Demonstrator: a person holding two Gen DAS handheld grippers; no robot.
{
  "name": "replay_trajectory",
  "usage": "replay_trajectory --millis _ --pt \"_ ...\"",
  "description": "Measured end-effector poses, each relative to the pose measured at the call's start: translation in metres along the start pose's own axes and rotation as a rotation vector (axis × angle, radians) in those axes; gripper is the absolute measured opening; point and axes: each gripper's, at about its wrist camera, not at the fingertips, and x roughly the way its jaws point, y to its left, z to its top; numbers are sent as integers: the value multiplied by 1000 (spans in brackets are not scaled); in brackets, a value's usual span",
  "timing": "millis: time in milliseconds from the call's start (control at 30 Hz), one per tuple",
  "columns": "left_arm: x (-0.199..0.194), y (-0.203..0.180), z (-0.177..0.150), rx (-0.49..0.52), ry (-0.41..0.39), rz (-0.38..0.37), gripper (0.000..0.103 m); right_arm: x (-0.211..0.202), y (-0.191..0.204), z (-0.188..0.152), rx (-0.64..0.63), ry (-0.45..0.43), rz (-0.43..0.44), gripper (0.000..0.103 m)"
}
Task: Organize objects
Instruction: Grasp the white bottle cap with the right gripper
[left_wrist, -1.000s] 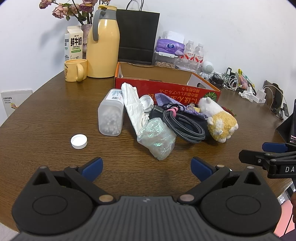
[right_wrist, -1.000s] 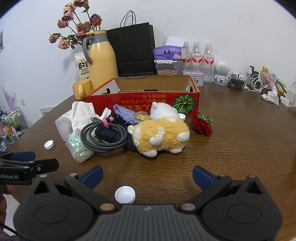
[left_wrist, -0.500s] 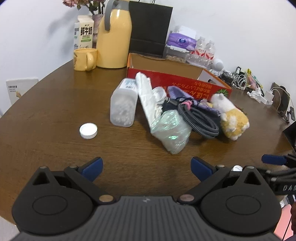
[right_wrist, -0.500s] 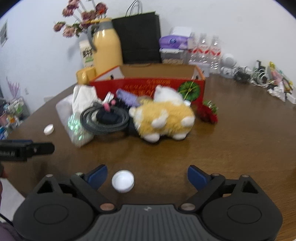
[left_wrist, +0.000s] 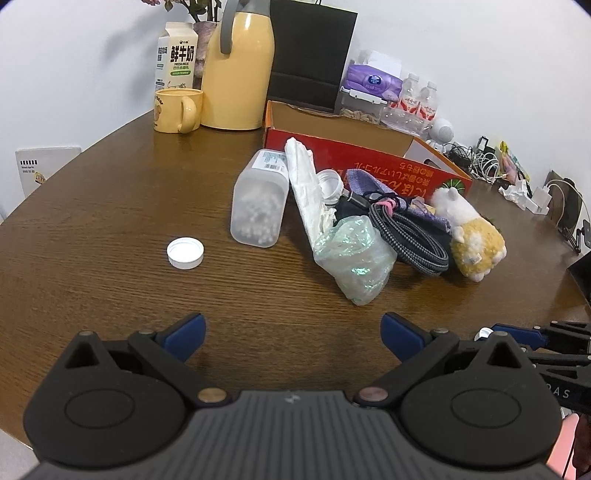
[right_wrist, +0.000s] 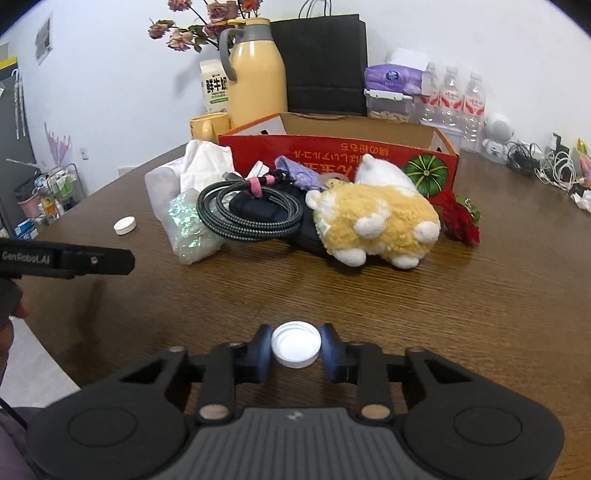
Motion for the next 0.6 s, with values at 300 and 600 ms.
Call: replay_trajectory --millis 300,600 --pt "2 14 9 -22 -29 37 103 2 -8 4 33 -30 16 27" --pt "21 40 29 -43 -57 155 96 6 -18 17 35 -75 17 27"
